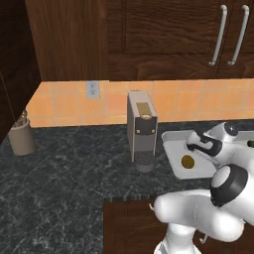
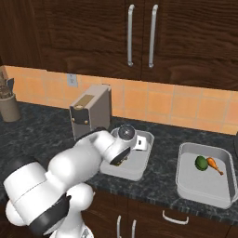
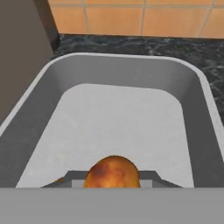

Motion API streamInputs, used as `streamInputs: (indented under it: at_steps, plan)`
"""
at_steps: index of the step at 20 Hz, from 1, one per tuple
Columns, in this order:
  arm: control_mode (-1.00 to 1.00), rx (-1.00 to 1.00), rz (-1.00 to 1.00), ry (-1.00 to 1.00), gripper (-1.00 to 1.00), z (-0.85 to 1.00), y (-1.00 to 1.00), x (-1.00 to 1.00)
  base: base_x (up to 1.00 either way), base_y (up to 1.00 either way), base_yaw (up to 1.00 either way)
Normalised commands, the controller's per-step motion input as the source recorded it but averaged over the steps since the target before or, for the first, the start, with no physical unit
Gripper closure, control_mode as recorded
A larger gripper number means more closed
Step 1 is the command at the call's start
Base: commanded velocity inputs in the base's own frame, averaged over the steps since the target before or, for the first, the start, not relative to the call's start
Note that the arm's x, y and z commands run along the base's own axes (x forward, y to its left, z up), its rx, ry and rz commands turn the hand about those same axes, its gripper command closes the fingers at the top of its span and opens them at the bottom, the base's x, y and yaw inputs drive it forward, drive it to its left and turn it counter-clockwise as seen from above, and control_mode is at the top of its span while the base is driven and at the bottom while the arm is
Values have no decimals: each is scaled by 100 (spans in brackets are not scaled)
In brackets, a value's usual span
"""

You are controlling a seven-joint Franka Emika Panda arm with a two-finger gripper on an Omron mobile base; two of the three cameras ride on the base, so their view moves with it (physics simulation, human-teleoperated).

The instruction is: Place one avocado and one chicken drumstick in each tupperware on the nearby counter, to pack two identical lunches.

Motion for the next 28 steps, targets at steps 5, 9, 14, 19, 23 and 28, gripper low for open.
streamInputs:
  at_steps: [5, 9, 14, 19, 23, 28]
  plan:
    - [-100, 0, 3, -1, 100, -28, -12, 45, 0, 0, 0]
    - [-100, 0, 2, -1, -100, -24, -9, 43, 0, 0, 0]
    - [-100, 0, 1, -3, -100, -5, -12, 27, 0, 0, 0]
    - [-100, 4, 0, -1, -100, 58, -27, -9, 0, 0, 0]
    - [-100, 6, 0, -5, -100, 100, -44, -52, 0, 0, 0]
    - [-100, 8, 0, -10, -100, 100, -52, -59, 0, 0, 0]
